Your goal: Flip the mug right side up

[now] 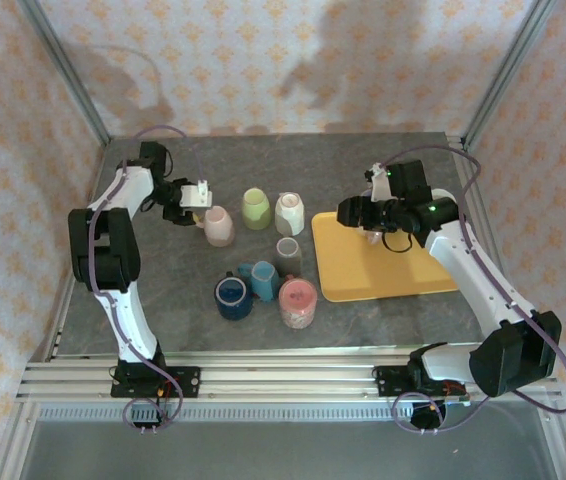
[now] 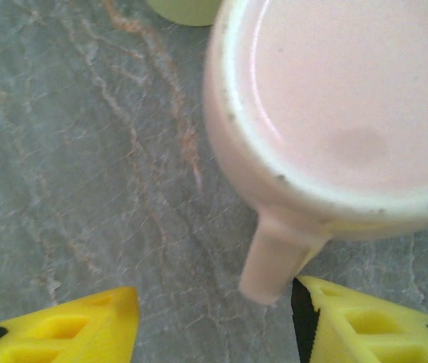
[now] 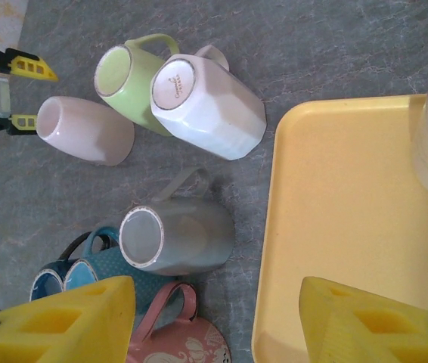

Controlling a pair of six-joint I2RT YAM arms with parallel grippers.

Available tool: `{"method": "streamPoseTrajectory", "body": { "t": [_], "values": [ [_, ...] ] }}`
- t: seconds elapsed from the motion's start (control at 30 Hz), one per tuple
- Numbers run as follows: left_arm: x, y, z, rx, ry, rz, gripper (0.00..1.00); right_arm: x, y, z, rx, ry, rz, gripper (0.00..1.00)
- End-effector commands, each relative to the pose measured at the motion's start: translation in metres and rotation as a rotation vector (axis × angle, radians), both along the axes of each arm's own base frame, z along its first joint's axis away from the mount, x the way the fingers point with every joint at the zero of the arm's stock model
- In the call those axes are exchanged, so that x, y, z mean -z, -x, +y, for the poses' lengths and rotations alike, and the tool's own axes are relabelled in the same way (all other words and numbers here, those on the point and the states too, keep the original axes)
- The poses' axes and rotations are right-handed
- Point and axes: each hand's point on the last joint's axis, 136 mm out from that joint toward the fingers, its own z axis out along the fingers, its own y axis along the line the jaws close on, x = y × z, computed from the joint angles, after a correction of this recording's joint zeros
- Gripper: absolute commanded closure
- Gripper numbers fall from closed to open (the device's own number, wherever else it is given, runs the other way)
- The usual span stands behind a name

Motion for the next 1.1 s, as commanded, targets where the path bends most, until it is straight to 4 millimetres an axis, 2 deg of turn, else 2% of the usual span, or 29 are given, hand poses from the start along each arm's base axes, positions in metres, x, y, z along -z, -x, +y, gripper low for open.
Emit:
{"method": "streamPoseTrajectory", "body": {
  "t": [0.0,0.3,0.5,0.8,1.07],
  "values": [
    [0.001,0.013,0.000,0.039,-0.026,0.059,0.46,-0.016,0.000,-0.004,0.016,-0.008,-0.030,0.41],
    [0.010,0.027,-0.004,0.071,-0.036,0.084,0.53,-0.016,-0.007,-0.002,0.020,-0.008,-0.034,0.41],
    [0.018,0.027,-0.014,0.087,-0.027,0.098,0.56,-0.015,-0.007,-0.002,0.023,-0.007,-0.029,0.41],
    [0.019,0.026,-0.023,0.110,-0.032,0.107,0.60,-0.012,-0.007,-0.004,0.033,-0.002,-0.025,0.41],
    [0.018,0.032,-0.023,0.113,-0.038,0.124,0.80,-0.013,-0.007,-0.005,0.033,0.010,-0.029,0.41]
  ]
}}
